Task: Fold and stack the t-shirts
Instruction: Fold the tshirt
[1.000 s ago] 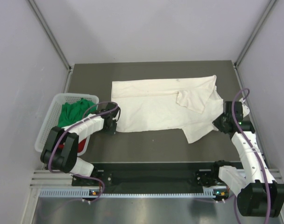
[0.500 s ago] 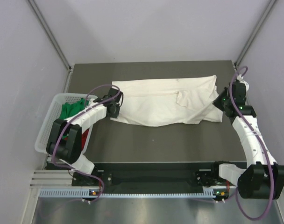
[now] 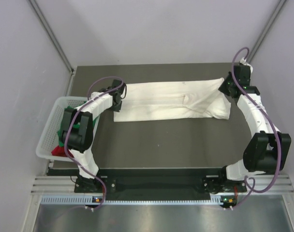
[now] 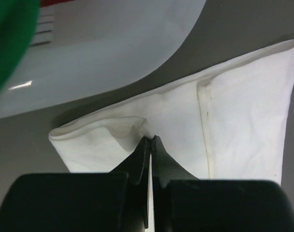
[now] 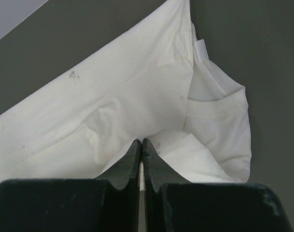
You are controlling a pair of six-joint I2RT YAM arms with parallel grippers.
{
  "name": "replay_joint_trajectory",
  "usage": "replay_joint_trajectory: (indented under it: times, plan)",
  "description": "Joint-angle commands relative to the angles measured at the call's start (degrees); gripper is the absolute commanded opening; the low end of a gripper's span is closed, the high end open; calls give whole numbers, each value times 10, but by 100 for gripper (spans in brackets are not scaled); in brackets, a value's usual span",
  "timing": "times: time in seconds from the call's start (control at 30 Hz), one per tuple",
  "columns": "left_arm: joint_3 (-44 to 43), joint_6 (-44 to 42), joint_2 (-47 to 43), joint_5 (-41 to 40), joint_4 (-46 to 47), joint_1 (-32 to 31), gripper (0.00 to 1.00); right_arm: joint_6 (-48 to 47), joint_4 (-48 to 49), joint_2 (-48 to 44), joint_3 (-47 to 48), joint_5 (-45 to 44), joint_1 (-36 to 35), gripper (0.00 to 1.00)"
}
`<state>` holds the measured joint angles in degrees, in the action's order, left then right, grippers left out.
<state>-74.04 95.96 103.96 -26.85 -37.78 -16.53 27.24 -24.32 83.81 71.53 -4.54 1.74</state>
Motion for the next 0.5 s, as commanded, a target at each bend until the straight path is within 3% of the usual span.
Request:
replay_joint_trajectory:
  times: [0.0, 0.27, 0.47]
  plan:
    - [-42, -11, 34, -3, -23, 8, 0, -11, 49, 27, 46, 15, 1, 0]
    - [-152, -41, 130, 1, -85, 16, 0, -14, 41, 107, 86, 20, 1, 0]
    - [-153, -30, 133, -12, -96, 17, 0, -9, 32, 118, 94, -4, 2, 0]
